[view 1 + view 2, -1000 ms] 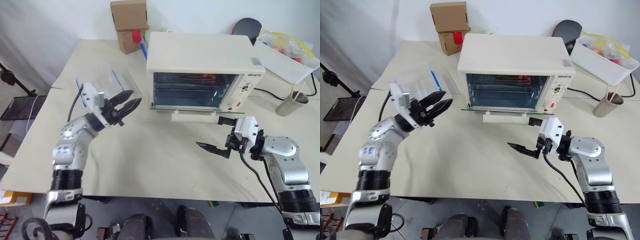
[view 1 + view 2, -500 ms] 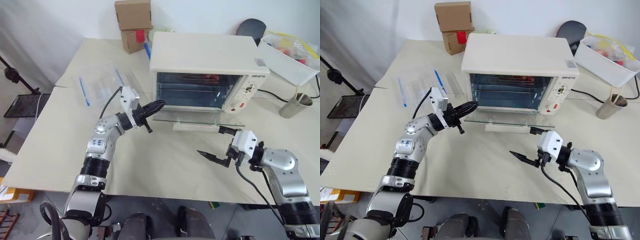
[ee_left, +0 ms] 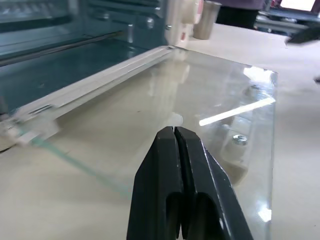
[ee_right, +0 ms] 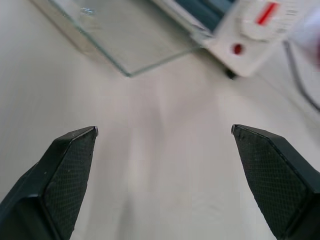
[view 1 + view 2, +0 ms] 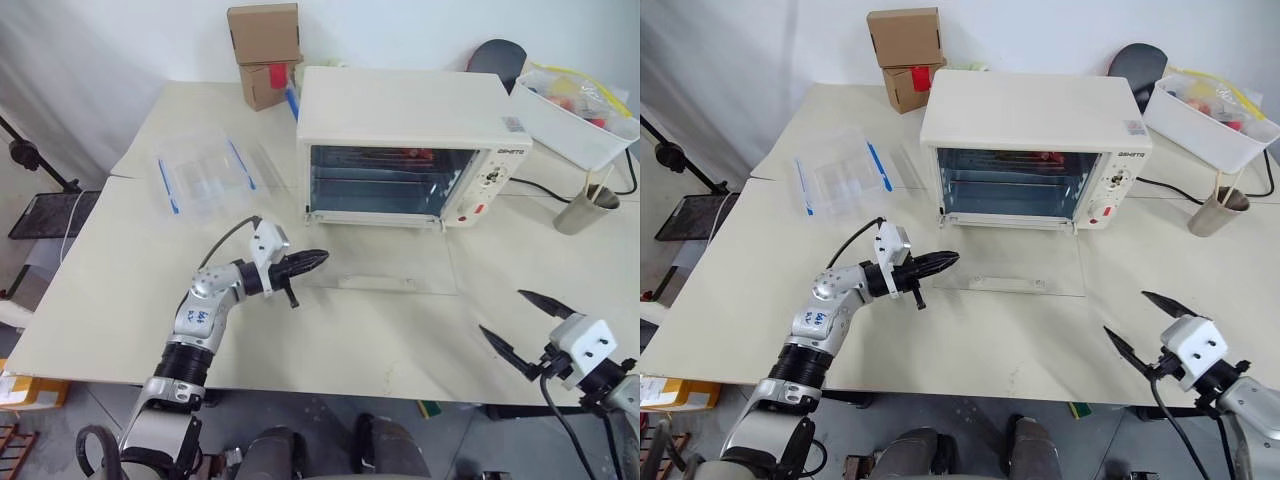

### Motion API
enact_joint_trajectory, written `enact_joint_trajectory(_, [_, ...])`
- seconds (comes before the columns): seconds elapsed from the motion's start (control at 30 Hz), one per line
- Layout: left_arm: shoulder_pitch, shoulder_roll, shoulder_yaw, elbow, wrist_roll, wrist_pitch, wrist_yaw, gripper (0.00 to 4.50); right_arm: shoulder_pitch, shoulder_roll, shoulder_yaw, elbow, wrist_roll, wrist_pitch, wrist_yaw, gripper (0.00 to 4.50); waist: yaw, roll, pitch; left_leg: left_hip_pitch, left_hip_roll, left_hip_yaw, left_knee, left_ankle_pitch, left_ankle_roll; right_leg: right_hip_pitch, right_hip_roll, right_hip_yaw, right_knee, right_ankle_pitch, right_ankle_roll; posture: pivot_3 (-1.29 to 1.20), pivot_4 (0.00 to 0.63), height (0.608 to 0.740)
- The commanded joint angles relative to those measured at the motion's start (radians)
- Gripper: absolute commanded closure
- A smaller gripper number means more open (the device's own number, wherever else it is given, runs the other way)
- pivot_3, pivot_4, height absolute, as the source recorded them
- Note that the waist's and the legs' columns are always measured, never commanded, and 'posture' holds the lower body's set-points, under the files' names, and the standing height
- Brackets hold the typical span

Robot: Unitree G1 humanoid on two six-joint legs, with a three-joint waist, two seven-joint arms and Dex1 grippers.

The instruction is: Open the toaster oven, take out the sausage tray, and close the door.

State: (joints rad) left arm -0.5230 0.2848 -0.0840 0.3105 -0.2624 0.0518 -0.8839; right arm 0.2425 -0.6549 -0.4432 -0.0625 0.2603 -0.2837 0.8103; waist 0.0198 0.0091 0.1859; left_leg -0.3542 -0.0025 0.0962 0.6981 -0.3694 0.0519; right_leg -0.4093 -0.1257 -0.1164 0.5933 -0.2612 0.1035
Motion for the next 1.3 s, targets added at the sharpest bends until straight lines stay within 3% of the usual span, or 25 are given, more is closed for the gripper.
enact_joint_trajectory(0.03, [0.039,0.003,-0.007,-0.049,0.016,0.0,0.019,4.47,-0.079,-0.036,-0.016,-0.036,-0.021,-0.009,-0.05,0.0,-0.004,0.0,0.0,0.0,0.0,0.0,0.0,0.0,0.0,0.0,-0.001,0.0,0.0,0.0,0.0,0.0,0.15,0.74])
enact_joint_trajectory(0.1, [0.084,0.013,0.005,-0.1,0.004,0.007,0.027,4.47,-0.176,-0.033,0.05,-0.088,-0.123,0.067,-0.143,0.0,-0.009,0.001,0.0,0.001,0.0,0.0,0.0,0.0,0.0,0.0,-0.002,0.0,0.001,0.0,-0.001,0.0,0.15,0.74])
enact_joint_trajectory(0.2, [0.14,0.024,0.038,-0.183,-0.029,0.028,0.046,3.92,-0.291,-0.019,0.179,-0.156,-0.181,0.184,-0.165,0.0,-0.019,0.001,-0.001,0.001,0.0,0.0,0.0,0.0,0.0,-0.001,-0.004,0.0,0.002,0.0,-0.001,0.0,0.15,0.74])
enact_joint_trajectory(0.3, [0.197,0.037,0.083,-0.279,-0.059,0.035,0.074,3.02,-0.408,0.014,0.315,-0.175,-0.25,0.245,-0.185,0.0,-0.021,0.001,-0.001,0.0,0.0,-0.001,0.0,0.0,0.0,-0.002,-0.004,-0.001,0.003,-0.001,-0.002,0.0,0.15,0.74])
enact_joint_trajectory(0.43, [0.295,0.062,0.192,-0.443,-0.121,0.056,0.141,1.76,-0.648,0.099,0.52,-0.063,-0.499,0.235,-0.305,0.0,-0.028,0.001,0.0,-0.002,-0.001,-0.001,0.001,0.0,0.0,-0.003,-0.005,-0.001,0.003,-0.001,-0.001,0.0,0.15,0.74])
enact_joint_trajectory(0.63, [0.412,0.091,0.267,-0.608,-0.159,0.117,0.221,0.02,-0.909,0.16,0.66,0.231,-0.72,0.143,-0.493,0.0,-0.028,0.001,0.0,-0.002,-0.002,-0.004,0.0,0.0,0.0,-0.003,-0.006,-0.003,0.003,-0.001,-0.001,0.0,0.15,0.74])
enact_joint_trajectory(1.0, [0.437,0.085,0.223,-0.664,-0.165,0.153,0.268,0.02,-1.25,0.253,0.787,0.773,-0.871,0.012,-0.738,0.0,-0.051,0.001,0.0,-0.004,-0.002,-0.004,0.0,0.0,0.0,-0.003,-0.003,-0.005,0.002,-0.001,-0.001,0.0,0.15,0.74])
enact_joint_trajectory(1.1, [0.372,0.082,0.199,-0.609,-0.16,0.15,0.264,0.0,-1.289,0.265,0.809,0.844,-0.88,-0.031,-0.76,0.62,-0.05,0.001,0.0,-0.004,-0.001,-0.004,-0.001,0.0,0.0,-0.003,-0.002,-0.006,0.002,-0.001,-0.001,0.0,0.15,0.74])
enact_joint_trajectory(1.3, [0.182,0.072,0.142,-0.434,-0.136,0.105,0.207,0.0,-1.337,0.285,0.829,0.935,-0.898,-0.046,-0.815,2.57,-0.05,0.001,0.0,-0.005,-0.001,-0.004,-0.001,0.001,0.0,-0.003,0.002,-0.006,0.002,-0.001,-0.001,0.0,0.15,0.74])
